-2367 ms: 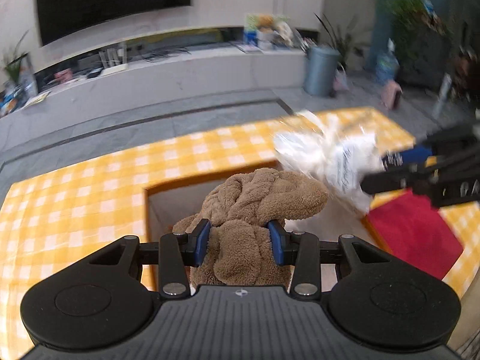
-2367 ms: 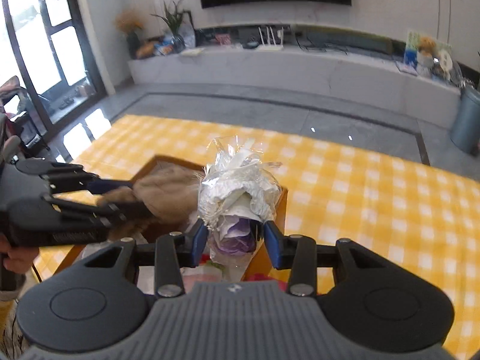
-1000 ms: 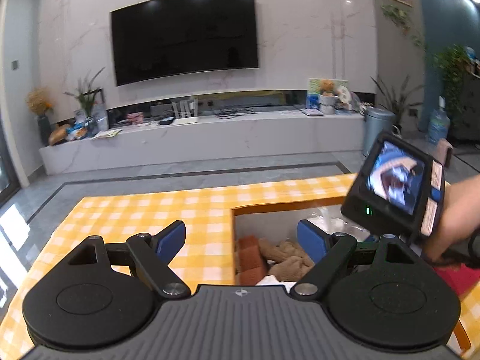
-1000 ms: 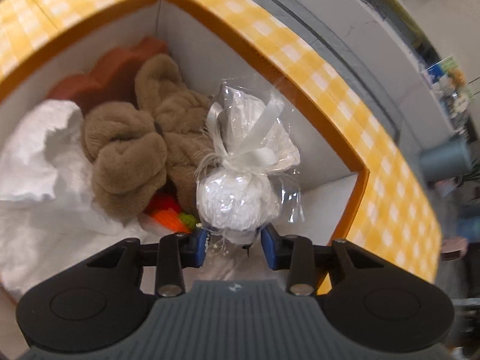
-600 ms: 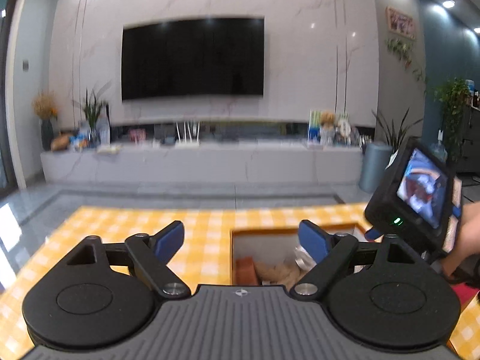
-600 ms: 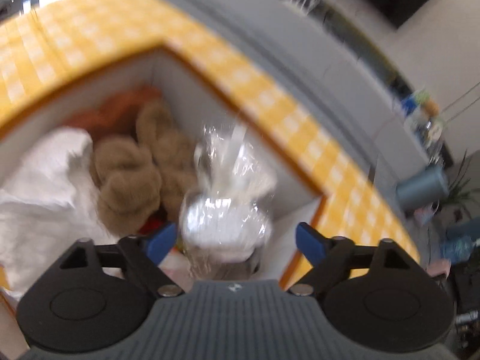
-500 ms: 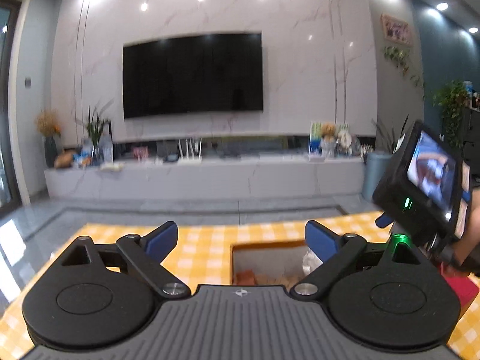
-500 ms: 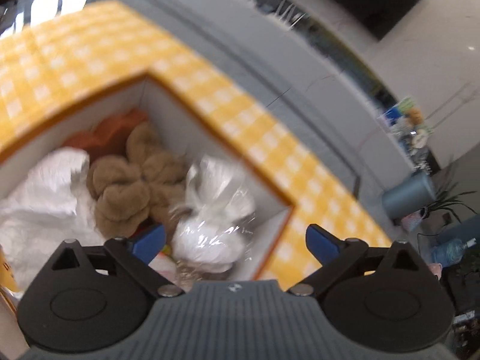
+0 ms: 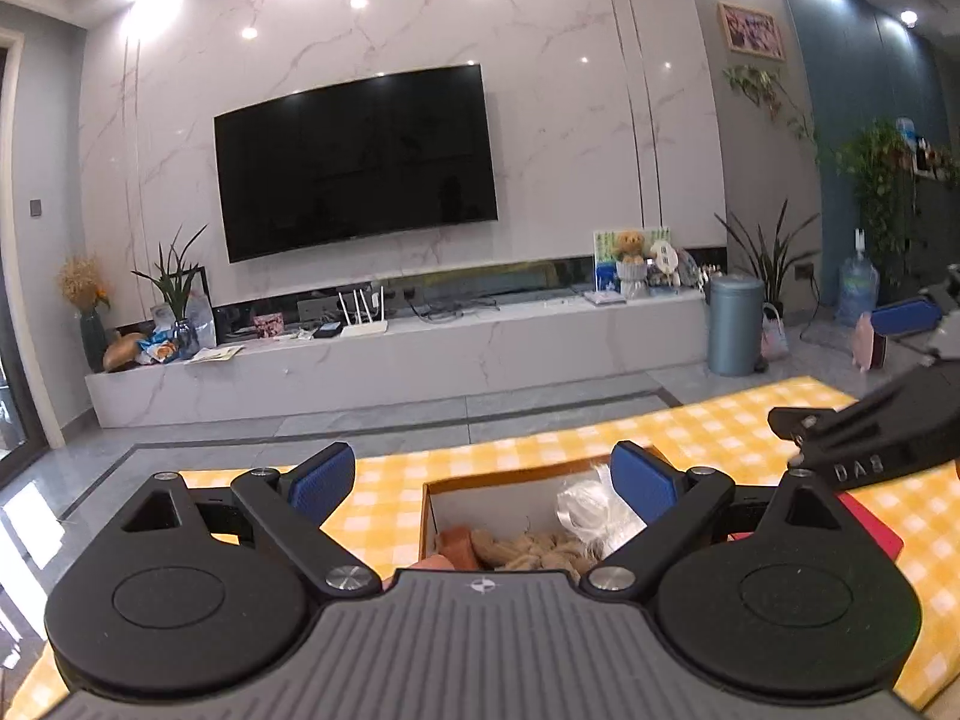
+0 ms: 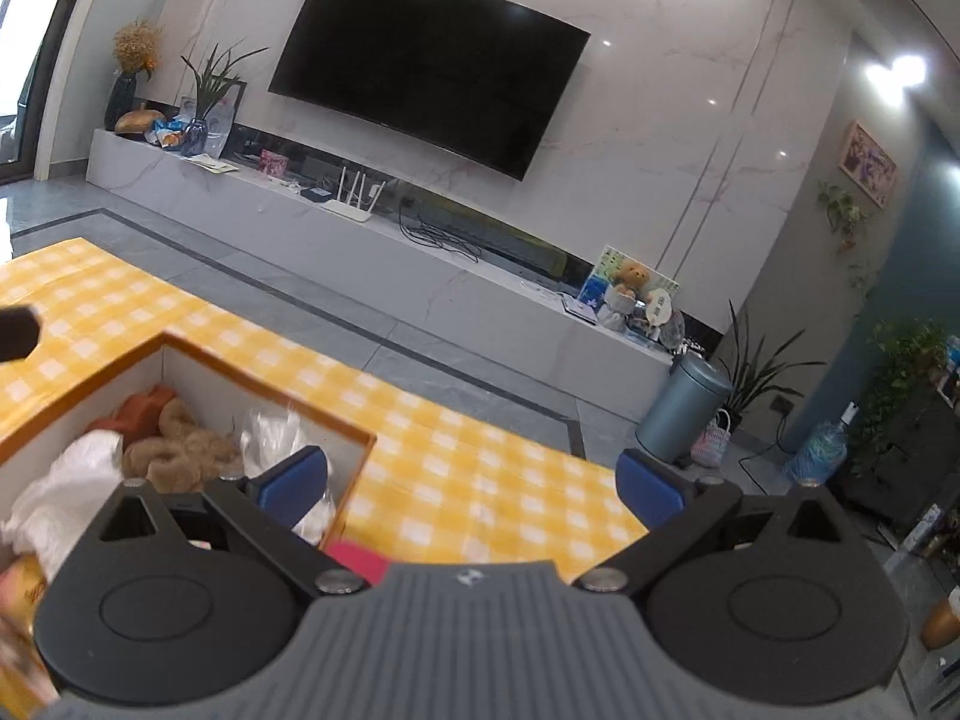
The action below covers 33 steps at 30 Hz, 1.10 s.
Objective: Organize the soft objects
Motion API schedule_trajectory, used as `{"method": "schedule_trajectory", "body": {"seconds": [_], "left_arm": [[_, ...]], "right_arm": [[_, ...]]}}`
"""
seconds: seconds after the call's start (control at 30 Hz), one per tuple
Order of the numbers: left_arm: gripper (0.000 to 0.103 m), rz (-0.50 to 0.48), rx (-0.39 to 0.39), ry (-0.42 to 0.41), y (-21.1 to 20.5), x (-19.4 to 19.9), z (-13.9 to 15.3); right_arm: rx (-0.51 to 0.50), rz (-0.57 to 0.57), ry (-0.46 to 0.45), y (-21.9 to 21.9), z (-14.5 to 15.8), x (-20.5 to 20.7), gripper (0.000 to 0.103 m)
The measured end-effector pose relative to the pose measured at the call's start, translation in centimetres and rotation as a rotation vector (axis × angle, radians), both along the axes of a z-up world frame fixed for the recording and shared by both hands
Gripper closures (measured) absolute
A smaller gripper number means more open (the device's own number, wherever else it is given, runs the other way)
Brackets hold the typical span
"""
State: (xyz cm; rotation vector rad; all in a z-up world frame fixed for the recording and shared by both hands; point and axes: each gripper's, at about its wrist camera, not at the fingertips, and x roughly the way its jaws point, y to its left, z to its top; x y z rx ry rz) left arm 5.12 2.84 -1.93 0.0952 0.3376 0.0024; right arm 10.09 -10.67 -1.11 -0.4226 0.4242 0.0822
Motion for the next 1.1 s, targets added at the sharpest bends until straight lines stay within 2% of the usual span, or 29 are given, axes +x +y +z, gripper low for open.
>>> {"method": "schedule_trajectory", "body": {"seconds": [0.2,0.33,0.5,0.63,0.83,1.1], "left_arm": [[0.0,0.015,-0.043,0.131,-1.1,-0.5,-0.1],[0.0,0.063,-0.031,0.137,-2.0,-1.4,-0.8],[0.0,0.166,-0.069,0.182,-2.5,-1.3,-2.0],[0.0,0.145,-0.037,0.178,-2.9,-1.3,-2.8],[0.0,0.111,-0.089,0.228,-2.1,-1.3,-4.0],[0.0,0.105,-0.066,0.268,-2.9,-1.0,-5.2]], "right_arm": [[0.113,0.002,-0.023,-1.0,0.2,-3.6,0.003],[0.191,-0.028,-0.012,-2.1,-0.5,-4.9,0.003],[0.232,-0.028,-0.006,-3.1,-1.9,-6.0,0.003],[0.262,-0.033,0.019,-3.6,-3.2,-5.5,0.003],[0.259,-0.042,0.065,-3.7,-5.1,-4.5,0.003],[0.299,-0.024,0.113,-3.7,-6.8,-3.7,0.003]]}}
